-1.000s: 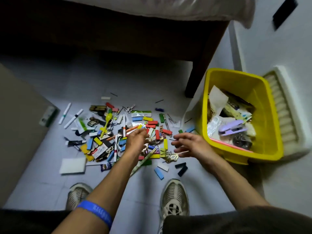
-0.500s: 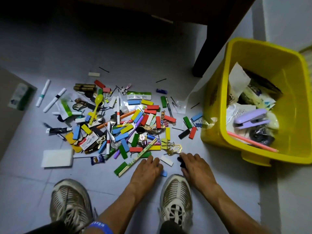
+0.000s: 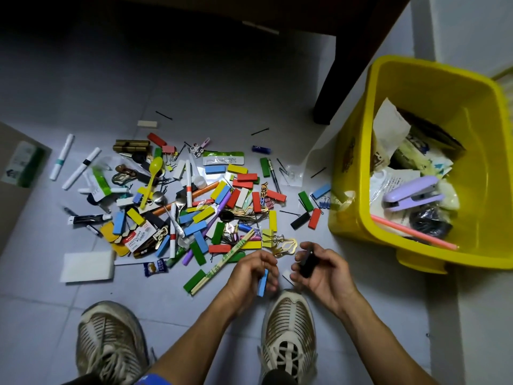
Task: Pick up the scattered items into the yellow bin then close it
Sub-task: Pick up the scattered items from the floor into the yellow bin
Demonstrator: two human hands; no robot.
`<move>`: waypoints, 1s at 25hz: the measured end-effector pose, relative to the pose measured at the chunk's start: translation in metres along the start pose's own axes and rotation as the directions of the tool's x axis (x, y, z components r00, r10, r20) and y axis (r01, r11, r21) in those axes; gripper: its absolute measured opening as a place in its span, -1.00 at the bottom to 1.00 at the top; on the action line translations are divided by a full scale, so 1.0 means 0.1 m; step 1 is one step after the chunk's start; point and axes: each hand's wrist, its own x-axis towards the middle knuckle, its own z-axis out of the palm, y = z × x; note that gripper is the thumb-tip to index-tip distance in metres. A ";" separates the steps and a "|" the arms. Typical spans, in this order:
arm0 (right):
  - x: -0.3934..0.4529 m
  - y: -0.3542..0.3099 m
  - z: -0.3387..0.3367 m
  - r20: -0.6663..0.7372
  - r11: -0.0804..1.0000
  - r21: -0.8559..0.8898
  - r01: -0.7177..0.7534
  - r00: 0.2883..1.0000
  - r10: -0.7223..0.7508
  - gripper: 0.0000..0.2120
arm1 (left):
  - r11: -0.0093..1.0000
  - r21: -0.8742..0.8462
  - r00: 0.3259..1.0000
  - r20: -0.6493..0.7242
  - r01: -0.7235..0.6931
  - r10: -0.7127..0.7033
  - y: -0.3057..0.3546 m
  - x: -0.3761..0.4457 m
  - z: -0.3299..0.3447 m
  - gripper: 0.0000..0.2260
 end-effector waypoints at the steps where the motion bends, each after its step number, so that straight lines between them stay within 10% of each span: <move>1: 0.02 -0.01 0.03 -0.044 0.999 -0.043 0.026 0.999 -0.028 -0.88 | 0.996 0.087 1.000 0.003 -0.023 0.022 -0.01 0.02 0.03 -0.79; 3: 0.09 -0.05 0.06 -0.237 0.960 -0.266 0.088 0.959 -0.154 -0.73 | 0.786 0.600 0.981 -0.009 -0.151 0.195 -0.05 0.06 0.06 -0.90; 5: 0.14 -0.10 0.04 -0.337 0.852 -0.509 0.118 0.884 -0.323 -0.73 | 0.148 0.958 0.938 0.198 -0.247 0.284 -0.13 0.12 0.08 -0.81; 7: 0.17 -0.13 0.01 -0.343 0.770 -0.627 0.117 0.846 -0.408 -0.89 | -0.290 0.902 0.904 0.381 -0.319 0.192 -0.16 0.21 0.14 -0.72; 11: 0.25 -0.18 0.05 -0.329 0.633 -0.766 0.114 0.776 -0.538 -0.91 | -0.520 0.776 0.894 0.446 -0.356 0.053 -0.06 0.38 0.26 -0.72; 13: 0.33 -0.18 0.14 -0.190 0.333 -0.941 0.058 0.724 -0.663 -0.74 | -0.371 0.871 0.917 0.384 -0.321 0.110 -0.03 0.36 0.22 -0.75; 15: 0.46 -0.17 0.24 -0.050 -0.027 -0.995 -0.093 0.729 -0.683 -0.55 | 0.059 0.976 0.954 0.189 -0.208 0.234 0.02 0.24 0.13 -0.83; 17: 0.61 -0.19 0.33 -0.037 -0.125 -0.977 -0.171 0.722 -0.691 -0.55 | 0.580 0.809 0.988 0.008 -0.096 0.151 0.12 0.13 0.02 -0.82; 19: 0.71 -0.25 0.41 -0.070 -0.067 -0.985 -0.159 0.723 -0.687 -0.69 | 0.883 0.468 0.999 -0.051 0.029 -0.006 0.22 0.05 -0.07 -0.71; 25: 0.71 -0.23 0.41 -0.112 0.064 -0.994 -0.092 0.809 -0.578 -0.81 | 0.999 -0.015 0.998 -0.055 0.029 -0.030 0.42 0.04 -0.08 -0.78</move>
